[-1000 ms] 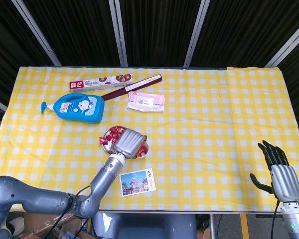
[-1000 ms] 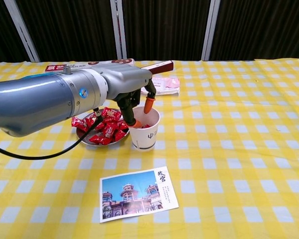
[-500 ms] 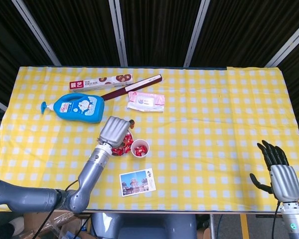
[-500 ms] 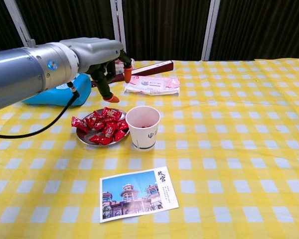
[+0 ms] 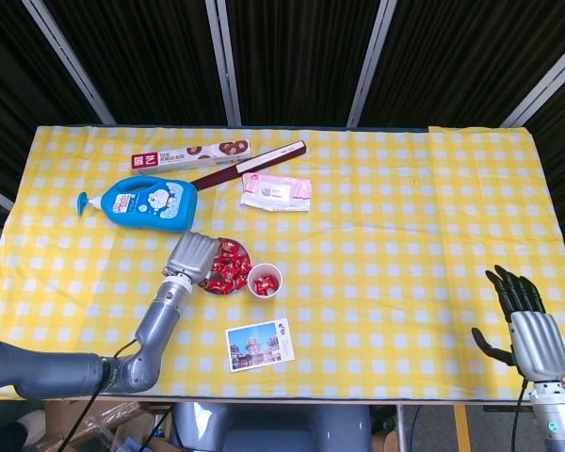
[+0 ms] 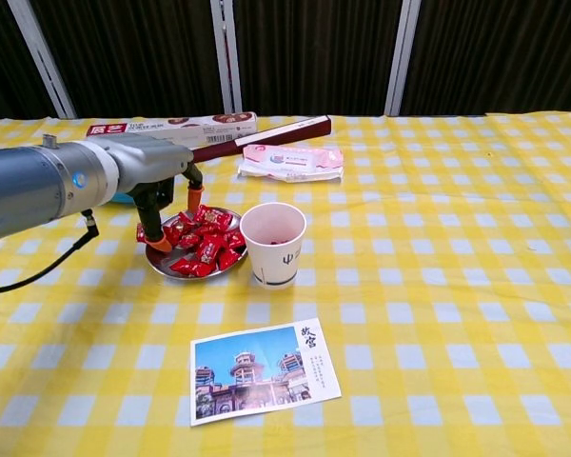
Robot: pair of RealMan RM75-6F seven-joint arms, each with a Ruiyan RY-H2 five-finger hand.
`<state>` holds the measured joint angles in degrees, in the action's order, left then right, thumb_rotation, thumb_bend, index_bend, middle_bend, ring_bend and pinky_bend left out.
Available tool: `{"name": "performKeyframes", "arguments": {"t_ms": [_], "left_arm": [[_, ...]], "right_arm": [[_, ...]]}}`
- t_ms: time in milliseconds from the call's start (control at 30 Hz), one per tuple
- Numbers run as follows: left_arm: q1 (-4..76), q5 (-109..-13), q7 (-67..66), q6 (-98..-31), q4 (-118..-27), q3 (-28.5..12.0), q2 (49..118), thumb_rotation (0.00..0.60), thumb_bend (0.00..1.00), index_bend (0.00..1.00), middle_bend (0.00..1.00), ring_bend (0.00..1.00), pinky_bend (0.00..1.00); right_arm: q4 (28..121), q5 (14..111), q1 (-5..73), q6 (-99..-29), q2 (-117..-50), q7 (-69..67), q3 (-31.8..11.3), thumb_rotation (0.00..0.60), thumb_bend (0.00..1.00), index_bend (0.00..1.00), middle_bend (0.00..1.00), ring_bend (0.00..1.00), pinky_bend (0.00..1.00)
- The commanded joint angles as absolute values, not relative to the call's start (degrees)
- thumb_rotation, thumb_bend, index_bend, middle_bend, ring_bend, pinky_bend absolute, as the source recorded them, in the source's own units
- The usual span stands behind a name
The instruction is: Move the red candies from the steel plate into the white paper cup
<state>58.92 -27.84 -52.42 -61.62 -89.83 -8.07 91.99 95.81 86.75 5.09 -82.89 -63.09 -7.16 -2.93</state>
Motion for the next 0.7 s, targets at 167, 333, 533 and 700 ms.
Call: {"name": "performKeyframes", "arguments": {"t_ms": [167, 333, 533, 700], "left_arm": [[60.0, -27.6, -52.9, -60.8, -87.1, -7.9, 95.2, 0.600, 0.18, 0.41, 0.89, 0.96, 0.97], [61.1, -26.8, -53.3, -59.6, -83.6, -8.4, 98.4, 0.600, 0.19, 0.41, 0.89, 0.96, 0.97], [61.3, -27.3, -52.6, -58.9, -81.1, -8.5, 100.5, 0.600, 0.28, 0.46, 0.90, 0.96, 0.97], [60.6, -29.6, -51.4, -59.4, -81.3, -8.2, 100.3, 0.600, 0.40, 0.63, 0.92, 0.97, 0.97]], "right_arm": [[95.9, 86.7, 5.1, -82.8, -63.0, -7.4, -2.9, 0.600, 0.39, 0.00, 0.00, 0.00, 0.00], [96.0, 86.6, 5.1, -82.8, -62.8, -7.9, -2.9, 0.600, 0.39, 0.00, 0.00, 0.00, 0.00], [96.1, 86.6, 5.1, -82.6, -62.6, -8.3, -2.9, 0.600, 0.39, 0.00, 0.00, 0.00, 0.00], [96.2, 86.4, 5.1, -82.6, -62.6, -8.4, -3.0, 0.600, 0.39, 0.00, 0.00, 0.00, 0.00]]}}
